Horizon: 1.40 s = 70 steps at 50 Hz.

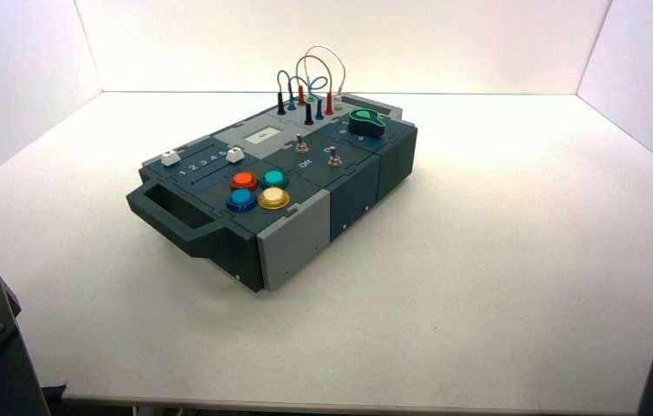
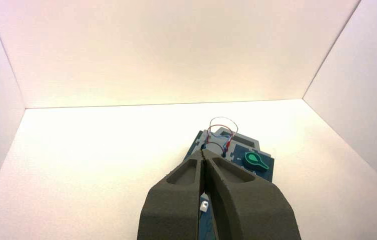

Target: Move the bottom slider to position 2.

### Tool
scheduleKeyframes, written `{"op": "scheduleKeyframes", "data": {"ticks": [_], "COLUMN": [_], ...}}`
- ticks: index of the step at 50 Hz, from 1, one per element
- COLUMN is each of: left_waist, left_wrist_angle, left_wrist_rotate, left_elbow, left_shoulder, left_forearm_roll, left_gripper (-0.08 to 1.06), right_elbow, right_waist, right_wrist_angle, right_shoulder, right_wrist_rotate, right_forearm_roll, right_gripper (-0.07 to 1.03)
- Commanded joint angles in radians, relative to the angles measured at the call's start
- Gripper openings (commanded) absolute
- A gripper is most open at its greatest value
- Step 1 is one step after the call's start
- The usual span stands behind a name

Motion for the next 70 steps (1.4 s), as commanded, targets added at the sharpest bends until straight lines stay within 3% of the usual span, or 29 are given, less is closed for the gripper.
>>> {"op": "scheduleKeyframes", "data": {"ticks": [1, 26, 45, 55, 70], "left_waist": [-0.005, -0.005, -0.006, -0.006, -0.037], "left_wrist_angle": [-0.011, -0.003, 0.002, -0.008, -0.011], "left_wrist_rotate": [0.005, 0.003, 0.008, 0.011, 0.014], "left_elbow": [-0.012, -0.017, -0.031, -0.031, -0.040], "left_shoulder": [0.020, 0.040, 0.170, 0.210, 0.288], "left_forearm_roll": [0.002, -0.002, 0.000, 0.009, 0.006], "left_gripper": [-0.03, -0.03, -0.03, -0.03, -0.03], "right_elbow": [-0.009, -0.017, -0.040, -0.038, -0.055], "right_waist": [0.005, 0.005, 0.005, 0.005, 0.005], "right_wrist_angle": [-0.014, -0.012, 0.015, 0.018, 0.003], "right_shoulder": [0.018, 0.018, 0.029, 0.041, 0.140], "right_wrist_rotate": [0.002, 0.002, 0.000, 0.015, 0.028], "right_forearm_roll": [0.005, 0.005, 0.006, 0.008, 0.008], "right_gripper": [-0.02, -0.02, -0.02, -0.02, -0.02]}}
